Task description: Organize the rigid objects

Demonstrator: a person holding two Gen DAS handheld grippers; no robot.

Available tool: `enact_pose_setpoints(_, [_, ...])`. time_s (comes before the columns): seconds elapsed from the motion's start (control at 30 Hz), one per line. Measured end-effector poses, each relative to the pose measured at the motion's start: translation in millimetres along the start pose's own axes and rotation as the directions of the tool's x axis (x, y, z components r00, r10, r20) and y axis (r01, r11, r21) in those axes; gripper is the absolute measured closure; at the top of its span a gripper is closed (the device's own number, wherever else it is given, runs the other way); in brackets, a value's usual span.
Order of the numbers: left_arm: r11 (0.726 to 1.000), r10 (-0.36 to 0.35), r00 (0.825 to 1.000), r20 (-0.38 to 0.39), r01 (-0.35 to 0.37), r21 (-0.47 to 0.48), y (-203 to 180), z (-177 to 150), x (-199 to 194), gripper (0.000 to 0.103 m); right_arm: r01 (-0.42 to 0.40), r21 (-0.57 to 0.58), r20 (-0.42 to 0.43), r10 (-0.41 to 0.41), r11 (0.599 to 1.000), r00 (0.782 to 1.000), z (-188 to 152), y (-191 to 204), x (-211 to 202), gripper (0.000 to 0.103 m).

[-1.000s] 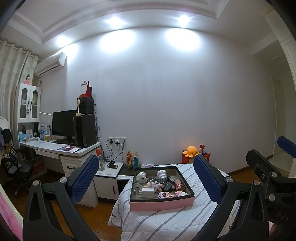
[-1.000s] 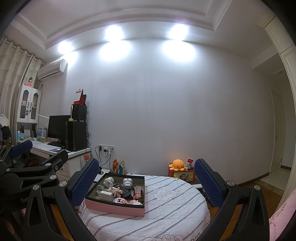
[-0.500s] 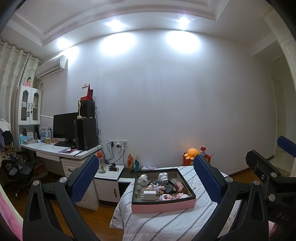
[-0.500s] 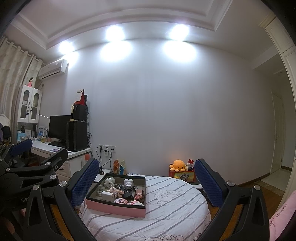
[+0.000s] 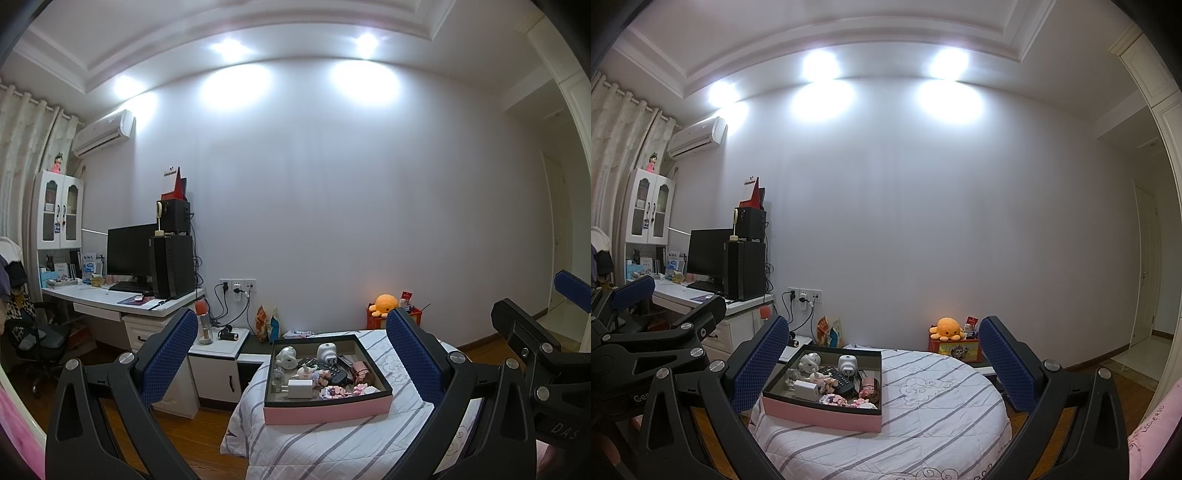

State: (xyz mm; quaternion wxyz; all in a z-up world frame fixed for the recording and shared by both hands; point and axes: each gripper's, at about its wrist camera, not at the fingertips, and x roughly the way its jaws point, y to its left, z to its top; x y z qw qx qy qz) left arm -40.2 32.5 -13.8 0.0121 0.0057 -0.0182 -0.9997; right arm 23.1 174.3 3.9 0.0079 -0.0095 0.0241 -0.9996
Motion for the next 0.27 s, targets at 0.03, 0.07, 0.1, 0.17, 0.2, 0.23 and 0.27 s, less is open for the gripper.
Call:
enact_pose_setpoints(0.03, [1.0,-0.001,1.0,0.0,0.001,-0.001,0.3,-0.6,-0.2,0.0,-0.001,0.0,0.0,0.001,1.0,1.0,-0.2,0.0,-0.1,0.0])
enact_pose_setpoints(0.07, [1.0,-0.002,1.0,0.001,0.002,0.0,0.3,-0.7,-0.3,0.0,0.0,-0.001,0.0,0.0,1.0,1.0,-0.3,-0.1,-0.2,0.0])
enact_pose_setpoints(0.1, [1.0,0.0,1.0,0.0,0.0,0.001,0.2,-0.4,-0.2,0.0,0.0,-0.002,0.0,0.0,1.0,1.0,-0.1,-0.2,-0.3,0.0])
enact_pose_setpoints(0.17, [1.0,0.001,1.0,0.0,-0.001,0.0,0.4,-0.5,-0.1,0.0,0.002,-0.002,0.001,-0.002,1.0,1.0,-0.6,-0.8,0.1,0.0])
enact_pose_setpoints(0.2, [1.0,0.001,1.0,0.001,-0.001,-0.001,0.6,-1.0,-0.4,0.0,0.001,-0.002,0.0,-0.001,1.0,1.0,-0.7,-1.3,0.4,0.0])
enact_pose_setpoints(0.23, [1.0,0.0,1.0,-0.001,0.0,0.001,0.4,-0.5,0.0,0.0,0.001,-0.002,-0.001,-0.001,1.0,1.0,-0.8,-1.6,0.9,0.0])
enact_pose_setpoints(0.27, [1.0,-0.001,1.0,-0.005,0.001,0.002,0.4,-0.5,0.4,0.0,0.001,-0.003,-0.002,-0.001,1.0,1.0,-1.2,-1.3,0.8,0.0])
